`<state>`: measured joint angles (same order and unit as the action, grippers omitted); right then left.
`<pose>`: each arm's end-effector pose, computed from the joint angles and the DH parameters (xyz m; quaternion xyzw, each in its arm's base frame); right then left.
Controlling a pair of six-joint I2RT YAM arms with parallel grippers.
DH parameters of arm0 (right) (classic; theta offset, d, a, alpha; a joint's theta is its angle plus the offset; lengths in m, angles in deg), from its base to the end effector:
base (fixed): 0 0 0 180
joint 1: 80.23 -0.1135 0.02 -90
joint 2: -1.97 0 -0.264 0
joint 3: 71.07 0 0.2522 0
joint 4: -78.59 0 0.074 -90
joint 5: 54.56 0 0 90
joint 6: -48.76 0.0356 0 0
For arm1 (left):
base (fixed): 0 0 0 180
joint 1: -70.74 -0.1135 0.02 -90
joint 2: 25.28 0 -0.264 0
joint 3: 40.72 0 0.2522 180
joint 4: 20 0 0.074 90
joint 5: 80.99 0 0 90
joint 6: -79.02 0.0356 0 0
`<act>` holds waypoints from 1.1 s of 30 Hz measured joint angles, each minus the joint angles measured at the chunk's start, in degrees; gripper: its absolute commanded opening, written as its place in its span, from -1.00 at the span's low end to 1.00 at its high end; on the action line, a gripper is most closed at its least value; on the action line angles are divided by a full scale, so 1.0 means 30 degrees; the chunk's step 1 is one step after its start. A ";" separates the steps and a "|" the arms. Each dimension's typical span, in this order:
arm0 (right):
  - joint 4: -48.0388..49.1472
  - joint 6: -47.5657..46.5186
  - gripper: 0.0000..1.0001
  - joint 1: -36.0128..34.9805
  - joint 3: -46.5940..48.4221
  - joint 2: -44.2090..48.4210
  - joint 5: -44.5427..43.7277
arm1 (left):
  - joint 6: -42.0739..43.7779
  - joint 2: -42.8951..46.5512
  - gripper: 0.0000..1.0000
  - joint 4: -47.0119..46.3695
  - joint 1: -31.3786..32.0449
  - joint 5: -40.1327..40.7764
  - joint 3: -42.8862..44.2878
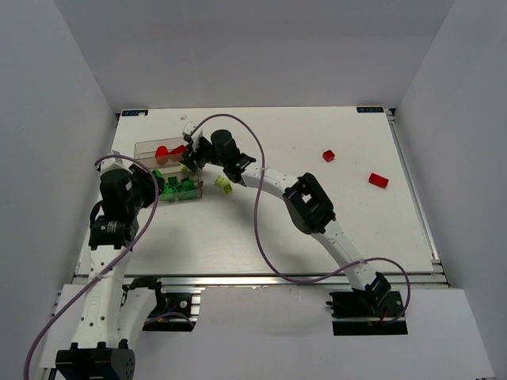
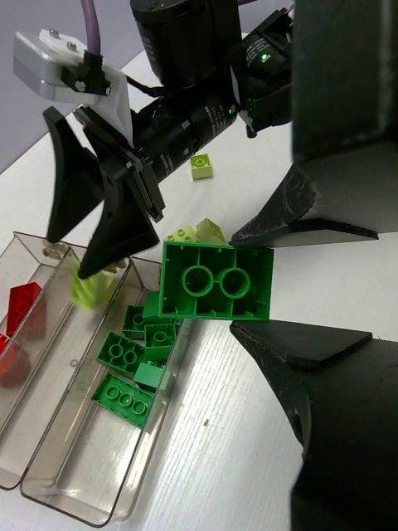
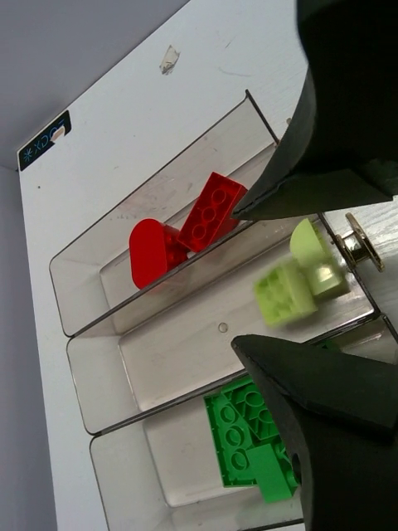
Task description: Sort the legos into containers by color
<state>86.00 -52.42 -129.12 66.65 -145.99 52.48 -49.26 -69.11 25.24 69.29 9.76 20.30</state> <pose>0.3866 0.4588 0.2034 -0.4470 0.5690 0.3219 0.6106 0.1671 0.0047 0.3193 -0.2945 0.8052 -0.1573 0.4901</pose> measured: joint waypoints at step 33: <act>-0.2790 0.0474 -0.62 0.4736 -1.3238 1.4484 0.7104 | -0.0481 -0.9428 -0.82 -0.0663 -0.1071 0.0408 0.1370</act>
<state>77.63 -51.00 -114.91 26.94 -102.54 73.79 -50.71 -97.39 23.25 66.07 10.99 24.41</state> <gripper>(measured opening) 0.185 0.461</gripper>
